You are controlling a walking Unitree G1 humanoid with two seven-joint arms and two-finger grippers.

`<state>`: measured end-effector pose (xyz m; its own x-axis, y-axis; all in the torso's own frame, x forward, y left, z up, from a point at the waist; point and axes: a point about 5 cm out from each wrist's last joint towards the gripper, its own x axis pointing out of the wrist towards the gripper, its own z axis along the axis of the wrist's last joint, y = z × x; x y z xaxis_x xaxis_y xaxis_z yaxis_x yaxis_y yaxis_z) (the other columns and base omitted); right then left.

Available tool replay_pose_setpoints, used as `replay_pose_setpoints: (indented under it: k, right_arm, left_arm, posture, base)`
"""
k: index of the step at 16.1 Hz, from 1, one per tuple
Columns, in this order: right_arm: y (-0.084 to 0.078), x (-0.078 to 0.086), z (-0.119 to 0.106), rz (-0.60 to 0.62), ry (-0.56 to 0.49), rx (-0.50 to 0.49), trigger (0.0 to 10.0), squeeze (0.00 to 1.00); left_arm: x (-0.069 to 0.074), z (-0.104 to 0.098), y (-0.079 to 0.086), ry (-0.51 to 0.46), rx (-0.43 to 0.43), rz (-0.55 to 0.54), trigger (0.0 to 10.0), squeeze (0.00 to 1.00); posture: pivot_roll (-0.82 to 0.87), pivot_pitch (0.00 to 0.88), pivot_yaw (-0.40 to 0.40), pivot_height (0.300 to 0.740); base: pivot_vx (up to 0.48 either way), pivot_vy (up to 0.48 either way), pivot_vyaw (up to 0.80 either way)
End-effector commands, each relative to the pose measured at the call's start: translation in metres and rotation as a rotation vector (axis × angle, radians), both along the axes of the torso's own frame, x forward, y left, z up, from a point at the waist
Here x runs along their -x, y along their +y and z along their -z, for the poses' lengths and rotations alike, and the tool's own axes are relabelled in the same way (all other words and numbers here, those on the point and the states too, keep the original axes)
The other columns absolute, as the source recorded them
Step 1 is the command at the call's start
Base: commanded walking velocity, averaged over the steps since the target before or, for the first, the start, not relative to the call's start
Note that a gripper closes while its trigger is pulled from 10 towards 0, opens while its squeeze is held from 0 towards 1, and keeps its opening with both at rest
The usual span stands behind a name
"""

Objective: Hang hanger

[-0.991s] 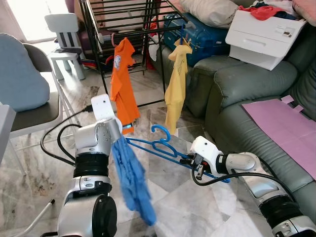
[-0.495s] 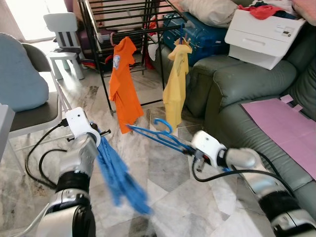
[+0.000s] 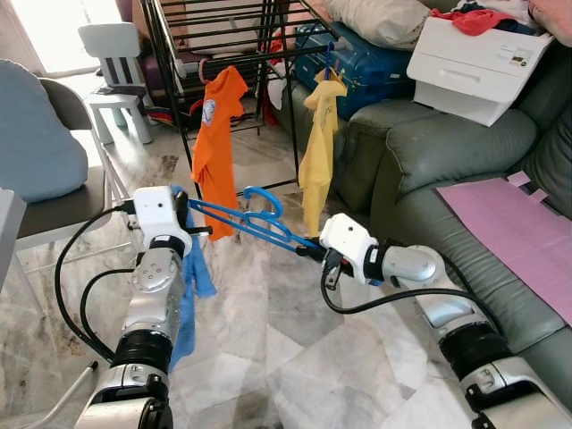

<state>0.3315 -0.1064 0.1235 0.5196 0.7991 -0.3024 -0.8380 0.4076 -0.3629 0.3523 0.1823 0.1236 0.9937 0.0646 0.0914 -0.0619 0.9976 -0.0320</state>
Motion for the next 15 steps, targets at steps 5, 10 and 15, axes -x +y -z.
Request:
replay_pose_setpoints:
  k: [5,10,15]
  right_arm:
    - [-0.025,0.026,0.022,0.053,0.078,0.099,10.0,0.0]
    - [-0.039,0.062,0.025,-0.032,0.232,0.13,10.0,0.0]
    - [-0.03,0.064,0.018,-0.029,0.245,0.074,10.0,0.0]
  left_arm:
    - [0.003,-0.017,0.024,-0.08,-0.047,-0.138,10.0,0.0]
    - [0.005,-0.007,0.016,-0.033,0.02,-0.185,10.0,0.0]
    - [0.02,0.008,-0.006,-0.015,-0.045,-0.056,10.0,0.0]
  posture:
    - [-0.09,0.0,0.06,0.74]
    - [-0.09,0.0,0.073,0.74]
    - [-0.09,0.0,0.074,0.74]
  base:
    - [0.0,0.0,0.0]
    - [0.0,0.0,0.0]
    - [0.0,0.0,0.0]
